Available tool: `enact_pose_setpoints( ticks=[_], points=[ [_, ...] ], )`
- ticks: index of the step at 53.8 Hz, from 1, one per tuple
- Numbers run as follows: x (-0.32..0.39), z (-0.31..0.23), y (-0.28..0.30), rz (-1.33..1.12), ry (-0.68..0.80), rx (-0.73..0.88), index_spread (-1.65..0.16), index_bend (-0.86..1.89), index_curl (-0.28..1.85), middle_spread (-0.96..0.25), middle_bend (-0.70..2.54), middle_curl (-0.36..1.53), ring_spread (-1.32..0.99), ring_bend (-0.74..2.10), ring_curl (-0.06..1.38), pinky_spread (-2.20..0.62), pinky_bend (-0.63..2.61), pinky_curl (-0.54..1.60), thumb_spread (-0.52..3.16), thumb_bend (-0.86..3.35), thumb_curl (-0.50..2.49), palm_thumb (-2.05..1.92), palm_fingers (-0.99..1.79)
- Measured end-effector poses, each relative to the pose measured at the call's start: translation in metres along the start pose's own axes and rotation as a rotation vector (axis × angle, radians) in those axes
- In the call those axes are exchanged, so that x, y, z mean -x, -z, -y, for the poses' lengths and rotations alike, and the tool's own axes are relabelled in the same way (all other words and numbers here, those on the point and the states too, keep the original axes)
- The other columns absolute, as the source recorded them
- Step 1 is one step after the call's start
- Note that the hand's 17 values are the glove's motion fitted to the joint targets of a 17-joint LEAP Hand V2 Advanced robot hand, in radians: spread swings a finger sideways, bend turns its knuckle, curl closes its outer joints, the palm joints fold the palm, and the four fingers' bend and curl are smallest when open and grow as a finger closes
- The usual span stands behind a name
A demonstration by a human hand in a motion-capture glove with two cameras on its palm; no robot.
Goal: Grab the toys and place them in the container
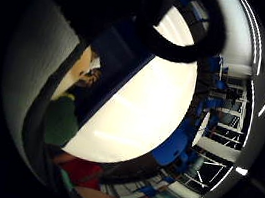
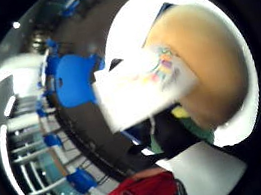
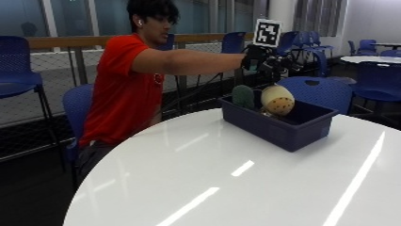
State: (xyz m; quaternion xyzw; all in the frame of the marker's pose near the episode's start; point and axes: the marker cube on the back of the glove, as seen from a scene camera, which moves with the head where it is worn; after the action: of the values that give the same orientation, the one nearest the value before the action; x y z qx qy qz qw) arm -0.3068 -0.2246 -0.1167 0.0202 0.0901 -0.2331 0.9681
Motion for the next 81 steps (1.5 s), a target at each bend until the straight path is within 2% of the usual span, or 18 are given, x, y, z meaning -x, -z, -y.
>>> enact_pose_setpoints(
  ticks=[2, 5, 7, 11, 15, 19, 33, 41, 57, 75, 81],
  points=[
    [-0.003, -0.003, -0.001, -0.018, 0.021, 0.007, -0.40, 0.10, 0.48, -0.32, 0.09, 0.70, -0.27, 0.40, 0.49, -0.07, 1.09, 0.41, 1.03, -0.10, 0.80, 0.24, -0.26],
    [-0.009, -0.002, -0.003, -0.050, -0.122, 0.002, -0.37, 0.10, 0.44, -0.24, 0.10, 0.65, -0.20, 0.31, 0.45, -0.02, 1.07, 0.39, 1.06, -0.09, 0.73, 0.15, -0.30],
    [-0.013, -0.004, -0.005, -0.064, -0.165, -0.009, -0.36, 0.09, 0.42, -0.21, 0.10, 0.63, -0.16, 0.28, 0.43, 0.01, 1.05, 0.39, 1.07, -0.08, 0.69, 0.10, -0.29],
    [-0.022, -0.011, -0.009, -0.046, -0.175, -0.027, -0.35, 0.10, 0.39, -0.15, 0.10, 0.57, -0.11, 0.23, 0.41, 0.05, 1.03, 0.37, 1.10, -0.07, 0.62, 0.03, -0.26],
    [-0.029, -0.019, -0.012, -0.031, -0.107, -0.033, -0.34, 0.12, 0.37, -0.12, 0.11, 0.53, -0.07, 0.21, 0.40, 0.08, 1.00, 0.36, 1.11, -0.05, 0.57, -0.01, -0.23],
    [-0.042, -0.025, -0.017, -0.032, -0.178, -0.038, -0.34, 0.13, 0.35, -0.10, 0.12, 0.49, -0.05, 0.20, 0.39, 0.09, 0.97, 0.35, 1.11, -0.05, 0.52, -0.03, -0.21],
    [-0.084, -0.070, -0.044, 0.005, -0.294, -0.057, -0.34, 0.15, 0.32, -0.07, 0.14, 0.39, -0.01, 0.19, 0.38, 0.11, 0.88, 0.32, 1.13, -0.05, 0.40, -0.05, -0.16],
    [-0.114, -0.101, -0.074, 0.029, -0.345, -0.015, -0.34, 0.16, 0.31, -0.07, 0.15, 0.36, -0.01, 0.18, 0.37, 0.11, 0.81, 0.30, 1.22, -0.02, 0.37, -0.01, -0.14],
    [-0.159, -0.149, -0.118, 0.060, -0.406, 0.011, -0.34, 0.15, 0.30, -0.07, 0.15, 0.32, -0.01, 0.18, 0.35, 0.10, 0.76, 0.30, 1.28, -0.01, 0.34, 0.00, -0.13],
    [-0.187, -0.203, -0.132, 0.116, -0.468, -0.016, -0.34, 0.16, 0.30, -0.07, 0.15, 0.29, -0.01, 0.17, 0.33, 0.10, 0.72, 0.30, 1.30, -0.01, 0.33, 0.00, -0.12],
    [-0.195, -0.219, -0.128, 0.119, -0.447, -0.030, -0.34, 0.16, 0.31, -0.07, 0.15, 0.28, -0.01, 0.17, 0.32, 0.10, 0.72, 0.31, 1.30, -0.01, 0.32, 0.00, -0.12]
  ],
)
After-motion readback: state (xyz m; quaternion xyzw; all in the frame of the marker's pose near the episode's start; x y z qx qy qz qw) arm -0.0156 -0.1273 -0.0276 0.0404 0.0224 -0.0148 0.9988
